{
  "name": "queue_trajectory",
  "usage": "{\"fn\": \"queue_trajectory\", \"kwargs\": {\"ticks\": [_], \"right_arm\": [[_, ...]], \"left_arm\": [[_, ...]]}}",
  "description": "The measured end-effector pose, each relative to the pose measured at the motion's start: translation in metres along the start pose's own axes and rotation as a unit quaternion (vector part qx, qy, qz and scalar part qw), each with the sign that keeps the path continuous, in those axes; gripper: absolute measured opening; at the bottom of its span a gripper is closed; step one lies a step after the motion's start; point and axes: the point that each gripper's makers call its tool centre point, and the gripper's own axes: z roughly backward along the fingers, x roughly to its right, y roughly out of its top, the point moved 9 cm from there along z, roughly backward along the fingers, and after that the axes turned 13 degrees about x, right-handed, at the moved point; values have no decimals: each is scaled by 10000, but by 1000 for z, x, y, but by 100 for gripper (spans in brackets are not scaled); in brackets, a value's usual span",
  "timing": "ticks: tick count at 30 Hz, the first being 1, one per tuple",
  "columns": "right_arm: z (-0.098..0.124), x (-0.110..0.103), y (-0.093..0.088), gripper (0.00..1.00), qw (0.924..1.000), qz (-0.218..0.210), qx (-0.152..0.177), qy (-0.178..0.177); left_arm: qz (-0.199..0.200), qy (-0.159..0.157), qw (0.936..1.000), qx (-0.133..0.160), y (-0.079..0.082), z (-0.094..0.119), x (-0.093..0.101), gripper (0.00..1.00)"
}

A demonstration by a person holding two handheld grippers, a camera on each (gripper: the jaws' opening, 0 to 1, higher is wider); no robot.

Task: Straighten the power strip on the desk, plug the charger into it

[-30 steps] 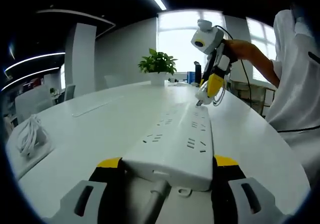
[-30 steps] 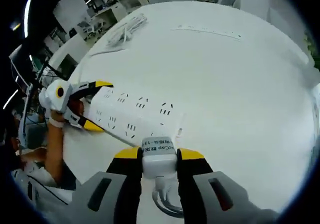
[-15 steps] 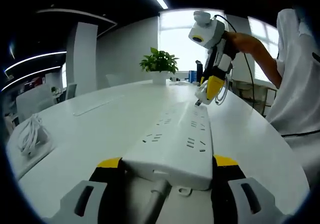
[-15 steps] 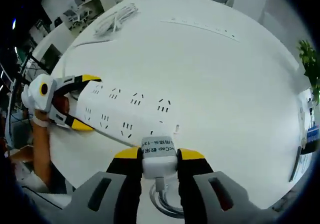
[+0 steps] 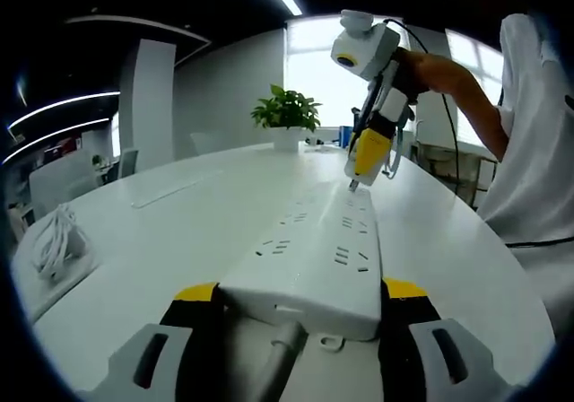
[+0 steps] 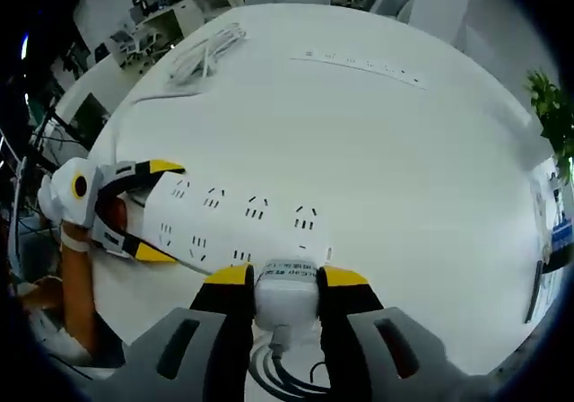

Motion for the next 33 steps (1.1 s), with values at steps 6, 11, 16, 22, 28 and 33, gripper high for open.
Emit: {"fn": "queue_trajectory", "kwargs": {"ticks": [6, 11, 16, 22, 28, 33], "right_arm": [[0, 6, -14, 27, 9994, -315, -157, 76], [-1, 8, -8, 27, 9992, -393, -25, 90], [-4, 8, 0, 27, 9990, -424, 92, 109], [-3, 7, -3, 27, 9991, -377, 148, 93], [-4, 5, -4, 27, 9992, -346, 203, 50], [-1, 5, -9, 27, 9986, -210, 473, 85]], "left_arm": [[0, 5, 10000, 6, 0, -1, 1, 70], [-4, 4, 10000, 5, 0, 0, 6, 69], [-2, 12, 10000, 2, 1, 1, 9, 69], [1, 18, 10000, -3, 2, 1, 12, 69], [6, 36, 10000, -3, 2, 0, 11, 69], [10, 39, 10000, -1, 2, 0, 10, 69]]}}
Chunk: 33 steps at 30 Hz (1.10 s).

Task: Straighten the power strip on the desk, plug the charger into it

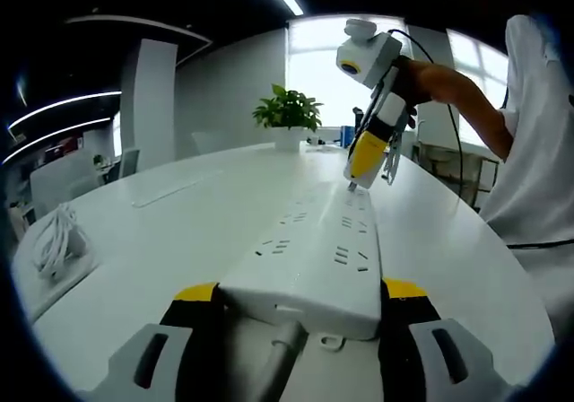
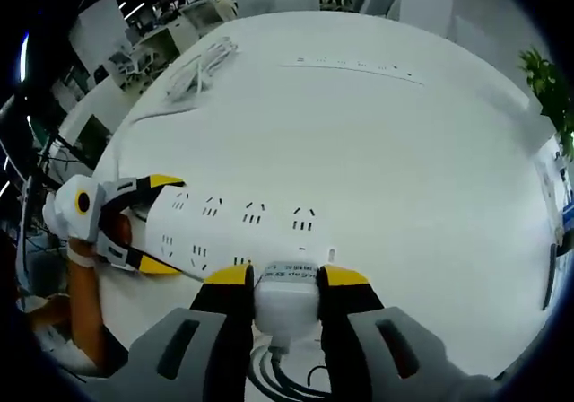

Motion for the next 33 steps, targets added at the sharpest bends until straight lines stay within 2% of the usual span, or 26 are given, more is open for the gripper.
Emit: {"fn": "queue_trajectory", "kwargs": {"ticks": [2, 5, 7, 8, 9, 10, 13, 17, 18, 20, 27, 30, 33], "right_arm": [[2, 0, -5, 27, 9999, -80, 82, 0], [2, 2, -7, 27, 9998, -194, 28, 14], [2, -1, -9, 27, 10000, -87, -19, -2], [3, -1, -13, 27, 9998, -30, -206, -17], [2, 0, -16, 27, 9997, -78, -248, -5], [3, 1, -14, 27, 9997, -179, -141, 21], [-5, 4, -4, 27, 9995, -161, -255, -37], [-14, 9, 3, 27, 9997, -87, -216, -22], [-15, 10, 4, 27, 9991, -150, -392, 51], [-16, 12, 10, 27, 9992, -169, -351, 99], [-27, 13, 21, 27, 9955, 35, -919, 222], [-31, 14, 24, 27, 9946, 35, -1000, 258], [-30, 8, 22, 27, 9950, 239, -965, 75]], "left_arm": [[1, -1, 10000, 2, 0, 0, 0, 69], [0, -3, 10000, -1, 0, 0, 0, 69], [1, -3, 10000, 1, 0, 0, 0, 69], [5, -3, 10000, 3, 0, 0, -2, 69], [6, -2, 10000, 4, -1, 0, -3, 69], [7, -2, 10000, 5, -1, 1, -4, 69], [11, 33, 10000, 1, -1, 0, -3, 69], [13, 61, 10000, 2, 0, 0, -3, 69], [13, 62, 10000, 1, 0, -1, -3, 69], [14, 65, 10000, 4, 0, -1, -3, 69], [13, 83, 10000, 0, 0, -1, -2, 68], [13, 90, 10000, 1, 0, -1, -3, 68], [15, 100, 9999, 2, 0, -2, -3, 68]]}}
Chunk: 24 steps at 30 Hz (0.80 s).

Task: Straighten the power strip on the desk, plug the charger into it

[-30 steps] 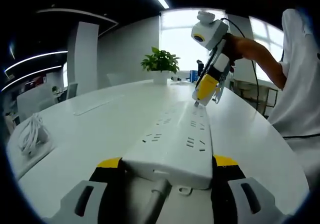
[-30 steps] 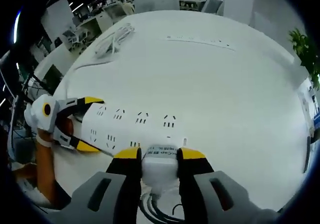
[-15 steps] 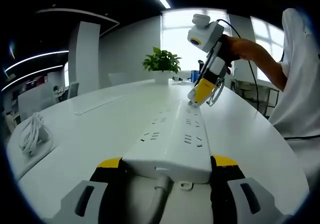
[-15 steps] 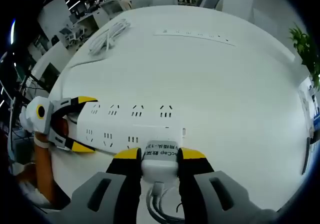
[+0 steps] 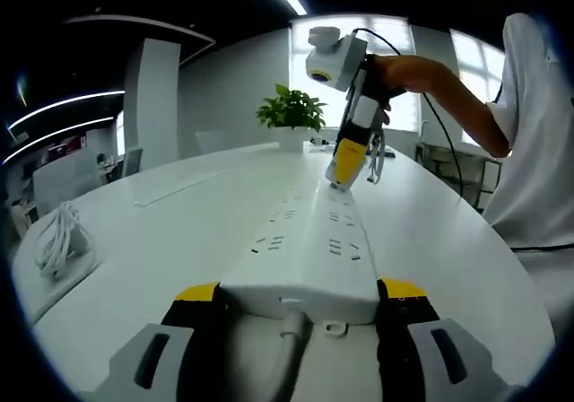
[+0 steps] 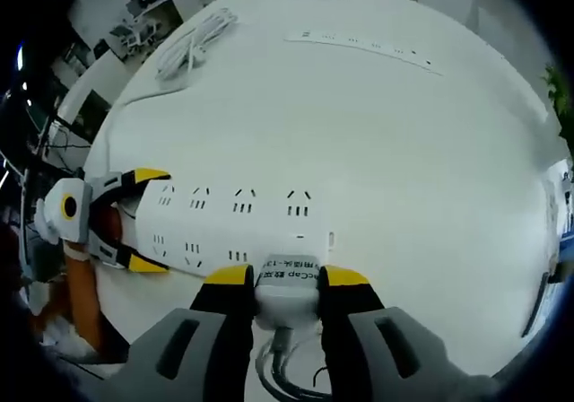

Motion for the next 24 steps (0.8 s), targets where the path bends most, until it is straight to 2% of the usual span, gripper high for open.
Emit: {"fn": "queue_trajectory", "kwargs": {"ticks": [1, 4, 9, 11, 14, 15, 17, 19, 20, 23, 24], "right_arm": [[0, -1, 0, 27, 9999, 101, 57, -23], [3, 4, -6, 28, 9995, -45, 309, 99], [6, 4, -9, 30, 9947, 651, 749, 267], [11, 1, -10, 34, 9917, 815, 910, 407], [21, 2, -17, 43, 9901, 717, 1140, 398], [24, 5, -19, 40, 9906, 624, 1167, 348], [26, 6, -20, 26, 9892, 684, 1249, 335], [20, 5, -24, 26, 9880, 818, 1266, 342], [24, 7, -22, 26, 9896, 643, 1241, 344], [27, 11, -13, 25, 9905, 530, 1184, 466], [25, 13, -9, 25, 9925, 302, 1059, 522]], "left_arm": [[1, 1, 10000, 2, 0, 0, 0, 68], [8, 7, 10000, 3, 0, 0, 0, 68], [8, 4, 10000, 5, 1, -1, 1, 68], [9, 4, 10000, 7, 1, -1, 1, 68], [10, 5, 10000, 12, 1, -1, 1, 68], [10, 2, 10000, 14, 0, 0, 0, 68], [7, 0, 10000, 16, 0, 0, 0, 68], [5, 0, 10000, 20, 0, -1, 1, 68], [3, -2, 10000, 21, 0, -1, 1, 68], [0, 3, 10000, 22, 1, -2, 2, 68], [2, 7, 10000, 22, 1, -2, 3, 68]]}}
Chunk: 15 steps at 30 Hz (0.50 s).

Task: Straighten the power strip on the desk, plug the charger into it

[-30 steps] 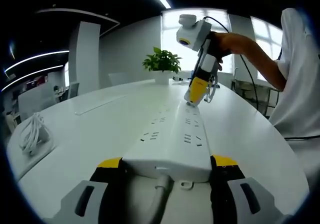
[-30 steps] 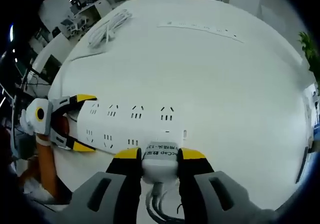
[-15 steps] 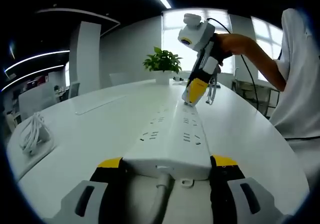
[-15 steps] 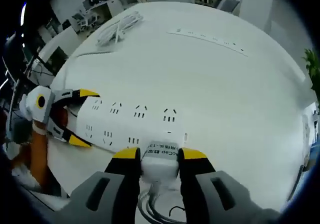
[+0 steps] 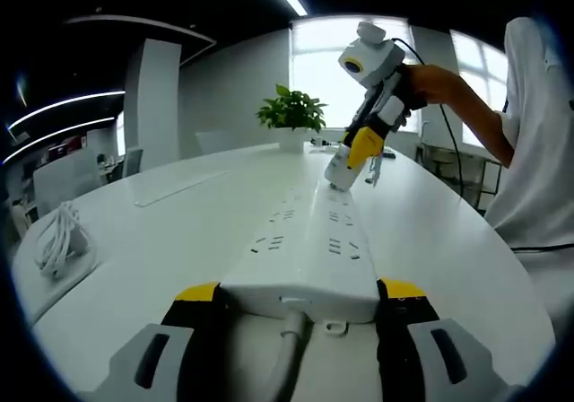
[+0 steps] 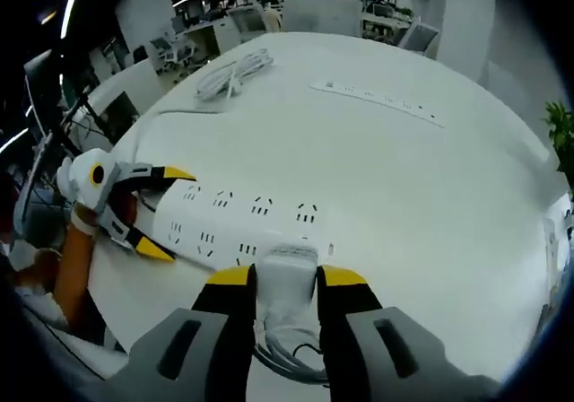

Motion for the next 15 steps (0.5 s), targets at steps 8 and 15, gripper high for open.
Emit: {"fn": "queue_trajectory", "kwargs": {"ticks": [8, 15], "right_arm": [[-16, 3, 19, 24, 9979, 29, -642, 68], [-17, 0, 14, 24, 9980, 304, -525, -197]], "left_arm": [[-1, 3, 10000, -8, 1, -1, 4, 67], [6, 3, 10000, -5, -1, 1, -3, 67]]}}
